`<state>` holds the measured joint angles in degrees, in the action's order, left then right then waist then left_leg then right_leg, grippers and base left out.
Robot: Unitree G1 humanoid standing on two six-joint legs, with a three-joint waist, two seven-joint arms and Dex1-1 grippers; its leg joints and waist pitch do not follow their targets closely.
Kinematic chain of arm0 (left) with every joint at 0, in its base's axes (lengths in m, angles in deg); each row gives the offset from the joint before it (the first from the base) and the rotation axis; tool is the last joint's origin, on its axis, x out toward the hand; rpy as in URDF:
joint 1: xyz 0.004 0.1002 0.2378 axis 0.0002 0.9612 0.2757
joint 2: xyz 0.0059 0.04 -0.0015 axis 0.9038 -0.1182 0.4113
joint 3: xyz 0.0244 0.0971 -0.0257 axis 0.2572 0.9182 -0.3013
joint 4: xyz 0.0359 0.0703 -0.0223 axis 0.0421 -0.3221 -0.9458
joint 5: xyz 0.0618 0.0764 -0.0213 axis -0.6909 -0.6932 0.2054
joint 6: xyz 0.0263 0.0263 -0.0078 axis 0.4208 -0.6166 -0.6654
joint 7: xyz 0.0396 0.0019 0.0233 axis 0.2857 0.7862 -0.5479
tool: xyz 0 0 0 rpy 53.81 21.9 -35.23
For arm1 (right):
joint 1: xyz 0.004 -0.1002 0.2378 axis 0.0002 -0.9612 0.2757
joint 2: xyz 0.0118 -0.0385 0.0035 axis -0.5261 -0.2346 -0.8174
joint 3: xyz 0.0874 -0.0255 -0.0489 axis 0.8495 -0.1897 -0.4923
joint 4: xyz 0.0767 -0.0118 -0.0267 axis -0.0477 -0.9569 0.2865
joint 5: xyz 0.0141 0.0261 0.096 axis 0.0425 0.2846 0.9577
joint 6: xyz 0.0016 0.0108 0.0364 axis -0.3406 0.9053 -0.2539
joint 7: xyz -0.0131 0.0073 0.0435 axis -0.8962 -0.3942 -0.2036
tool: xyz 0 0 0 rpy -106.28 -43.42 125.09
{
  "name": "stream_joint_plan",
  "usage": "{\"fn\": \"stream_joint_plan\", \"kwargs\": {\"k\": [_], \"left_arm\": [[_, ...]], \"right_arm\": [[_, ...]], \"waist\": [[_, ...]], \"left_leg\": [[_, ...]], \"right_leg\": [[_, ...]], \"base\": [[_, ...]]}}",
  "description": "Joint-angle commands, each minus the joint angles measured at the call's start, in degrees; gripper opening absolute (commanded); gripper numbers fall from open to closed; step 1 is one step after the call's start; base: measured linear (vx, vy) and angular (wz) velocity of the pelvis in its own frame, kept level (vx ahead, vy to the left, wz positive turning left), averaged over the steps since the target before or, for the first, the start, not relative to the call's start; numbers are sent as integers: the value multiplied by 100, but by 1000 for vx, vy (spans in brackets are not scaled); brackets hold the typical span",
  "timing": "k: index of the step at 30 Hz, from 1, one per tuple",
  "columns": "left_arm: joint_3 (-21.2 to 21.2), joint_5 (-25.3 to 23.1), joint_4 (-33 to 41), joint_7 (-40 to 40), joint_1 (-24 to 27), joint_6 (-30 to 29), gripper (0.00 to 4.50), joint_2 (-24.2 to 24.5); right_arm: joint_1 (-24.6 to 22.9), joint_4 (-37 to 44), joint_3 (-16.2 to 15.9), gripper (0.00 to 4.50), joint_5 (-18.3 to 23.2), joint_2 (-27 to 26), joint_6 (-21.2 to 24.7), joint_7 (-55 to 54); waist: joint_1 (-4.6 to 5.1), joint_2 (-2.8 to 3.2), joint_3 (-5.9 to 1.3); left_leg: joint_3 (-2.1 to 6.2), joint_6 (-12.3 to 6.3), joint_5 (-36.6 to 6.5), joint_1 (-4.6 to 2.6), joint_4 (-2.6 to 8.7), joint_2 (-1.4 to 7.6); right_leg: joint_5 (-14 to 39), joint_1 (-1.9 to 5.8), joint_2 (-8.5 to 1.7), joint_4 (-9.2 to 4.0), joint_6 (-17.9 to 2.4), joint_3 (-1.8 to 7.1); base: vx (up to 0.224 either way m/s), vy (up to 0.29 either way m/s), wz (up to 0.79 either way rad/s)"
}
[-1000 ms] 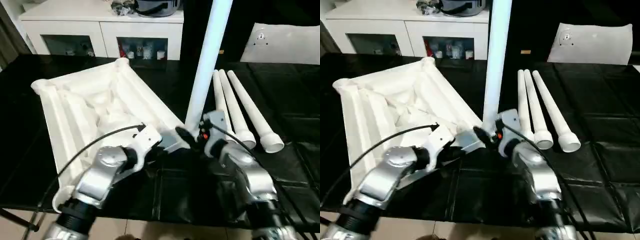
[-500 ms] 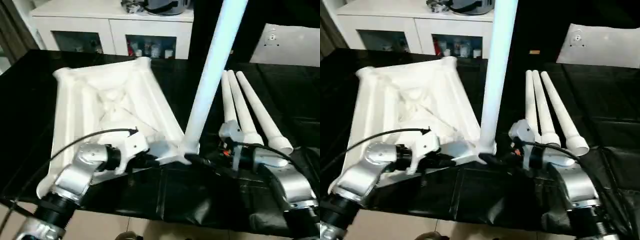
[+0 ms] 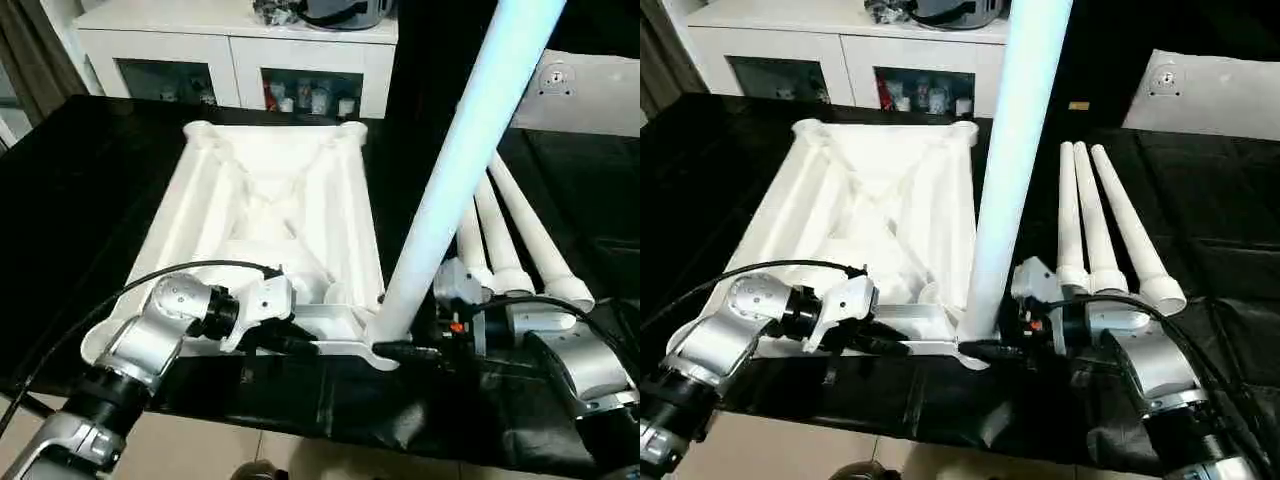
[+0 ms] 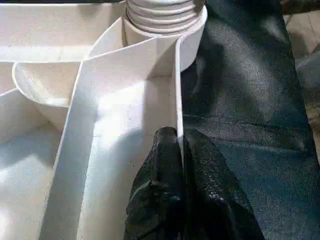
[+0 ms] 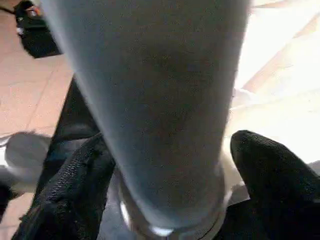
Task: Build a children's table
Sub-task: Rotate leg to tighten
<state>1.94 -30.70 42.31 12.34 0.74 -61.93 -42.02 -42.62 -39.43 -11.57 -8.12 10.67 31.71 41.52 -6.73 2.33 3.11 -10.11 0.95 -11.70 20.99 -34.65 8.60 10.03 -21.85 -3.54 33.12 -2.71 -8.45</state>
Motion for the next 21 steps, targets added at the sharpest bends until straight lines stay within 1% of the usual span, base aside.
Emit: {"fn": "stream_joint_plan", "kwargs": {"k": [1, 4, 5, 7, 8, 9, 14, 15, 17, 18, 19, 20, 21], "left_arm": [[43, 58, 40, 130, -133, 166, 0, 61], [32, 41, 24, 134, -125, 181, 0, 61], [29, 39, 9, 140, -125, 196, 0, 59], [27, 38, -5, 146, -127, 211, 0, 57], [27, 38, -32, 147, -131, 237, 0, 60], [26, 42, -57, 145, -136, 255, 0, 63], [-24, 71, -77, 79, -104, 230, 0, 60], [-85, 115, -47, 9, -74, 166, 0, 16], [-150, 160, 6, -107, -45, 75, 0, -48], [-300, 265, 166, -438, 43, -151, 0, -230], [-347, 298, 231, -553, 73, -233, 0, -293], [-377, 274, 312, -748, 110, -325, 0, -362], [-381, 265, 332, -794, 119, -347, 0, -378]], "right_arm": [[-20, 108, -56, 350, 100, 61, 119, 152], [-53, 126, -81, 320, 97, 84, 127, 188], [-56, 124, -87, 313, 94, 83, 121, 187], [-57, 121, -91, 306, 92, 81, 116, 185], [-62, 125, -102, 285, 93, 77, 113, 182], [-65, 128, -114, 276, 93, 67, 116, 175], [-110, 134, -168, 260, 99, -38, 149, 120], [-145, 149, -167, 258, 110, -117, 171, 26], [-170, 181, -147, 258, 141, -223, 270, -128], [-215, 238, -90, 257, 153, -508, 452, -593], [-232, 264, -73, 257, 158, -602, 494, -734], [-242, 253, -71, 257, 66, -736, 521, -1011], [-242, 245, -68, 257, 41, -771, 525, -1081]], "waist": [[-5, -44, -398], [-8, -49, -404], [-12, -41, -404], [-16, -48, -403], [-17, -50, -406], [-16, -50, -401], [-19, -53, -402], [-15, -68, -404], [-8, -57, -400], [-1, -54, -392], [11, -37, -387], [26, -39, -379], [44, -45, -376]], "left_leg": [[244, -463, -841, -61, 397, 612], [244, -465, -809, -64, 396, 618], [246, -455, -811, -77, 397, 630], [238, -449, -820, -70, 394, 623], [240, -442, -817, -72, 396, 625], [238, -441, -833, -72, 396, 620], [239, -438, -820, -64, 396, 613], [236, -442, -808, -66, 395, 615], [238, -436, -809, -66, 398, 619], [239, -417, -839, -68, 402, 624], [252, -350, -907, -72, 410, 629], [255, -299, -988, -78, 418, 612], [266, -262, -1014, -74, 426, 615]], "right_leg": [[1615, 306, -737, -415, -687, 492], [1596, 300, -731, -405, -688, 487], [1576, 287, -731, -401, -703, 490], [1581, 291, -741, -405, -715, 492], [1574, 293, -741, -399, -716, 495], [1611, 290, -740, -408, -706, 493], [1646, 296, -738, -411, -680, 489], [1637, 295, -740, -409, -679, 489], [1650, 290, -733, -405, -685, 489], [1700, 285, -739, -418, -685, 490], [1772, 284, -754, -430, -694, 488], [1935, 287, -754, -456, -653, 474], [1986, 295, -751, -453, -632, 476]], "base": [[0, 0, 0], [0, 0, 0], [0, 0, 0], [0, 0, 0], [0, 0, 0], [0, 0, 0], [0, 0, 0], [0, 0, 0], [0, 0, 0], [0, 0, 0], [0, 0, 0], [0, 0, 0], [0, 0, 0]]}}
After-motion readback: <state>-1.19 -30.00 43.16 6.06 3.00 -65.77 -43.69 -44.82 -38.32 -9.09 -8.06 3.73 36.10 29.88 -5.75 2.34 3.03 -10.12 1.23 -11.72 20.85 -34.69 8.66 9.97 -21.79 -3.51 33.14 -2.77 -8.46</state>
